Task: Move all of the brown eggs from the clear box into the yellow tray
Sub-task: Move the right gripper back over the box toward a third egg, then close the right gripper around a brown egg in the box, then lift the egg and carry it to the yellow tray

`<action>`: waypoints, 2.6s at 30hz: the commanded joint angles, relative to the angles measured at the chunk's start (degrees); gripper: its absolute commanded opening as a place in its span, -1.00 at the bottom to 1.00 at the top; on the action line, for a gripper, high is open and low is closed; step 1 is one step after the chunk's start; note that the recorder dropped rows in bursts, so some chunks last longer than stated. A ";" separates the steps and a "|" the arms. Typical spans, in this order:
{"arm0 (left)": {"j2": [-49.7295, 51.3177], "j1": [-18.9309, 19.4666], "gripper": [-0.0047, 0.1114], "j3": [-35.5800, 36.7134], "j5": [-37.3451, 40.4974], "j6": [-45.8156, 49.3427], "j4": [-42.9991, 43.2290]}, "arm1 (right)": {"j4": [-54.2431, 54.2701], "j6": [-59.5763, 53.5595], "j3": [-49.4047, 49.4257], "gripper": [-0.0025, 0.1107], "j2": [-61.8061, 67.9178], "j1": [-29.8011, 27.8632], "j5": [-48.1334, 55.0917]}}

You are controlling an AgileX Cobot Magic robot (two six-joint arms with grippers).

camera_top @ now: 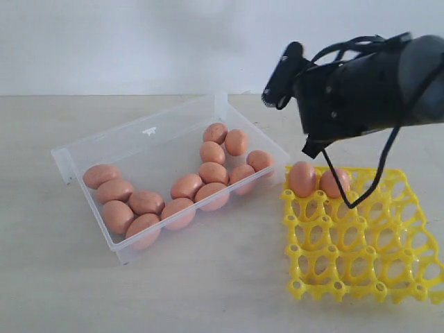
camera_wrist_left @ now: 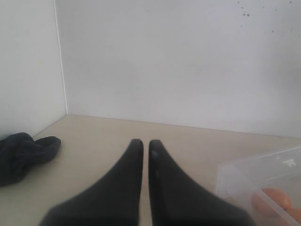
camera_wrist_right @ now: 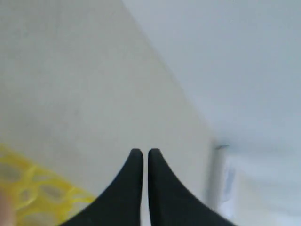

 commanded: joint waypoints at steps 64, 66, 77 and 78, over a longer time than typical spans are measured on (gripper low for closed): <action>-0.23 -0.04 -0.85 -0.19 -0.78 0.14 0.01 | 84.77 -85.26 -33.95 -0.55 26.82 9.91 -21.19; -0.23 -0.04 -0.85 -0.19 -0.78 0.14 0.01 | 84.77 -85.03 -33.95 -0.94 26.69 9.91 -21.94; -0.23 -0.04 -0.85 -0.19 -0.90 0.14 0.01 | 98.42 -74.83 -30.12 -0.96 16.14 7.52 -26.01; -0.23 -0.04 -0.85 -0.19 -0.90 0.14 0.01 | 100.02 -75.45 -28.61 -0.96 14.50 6.77 -26.54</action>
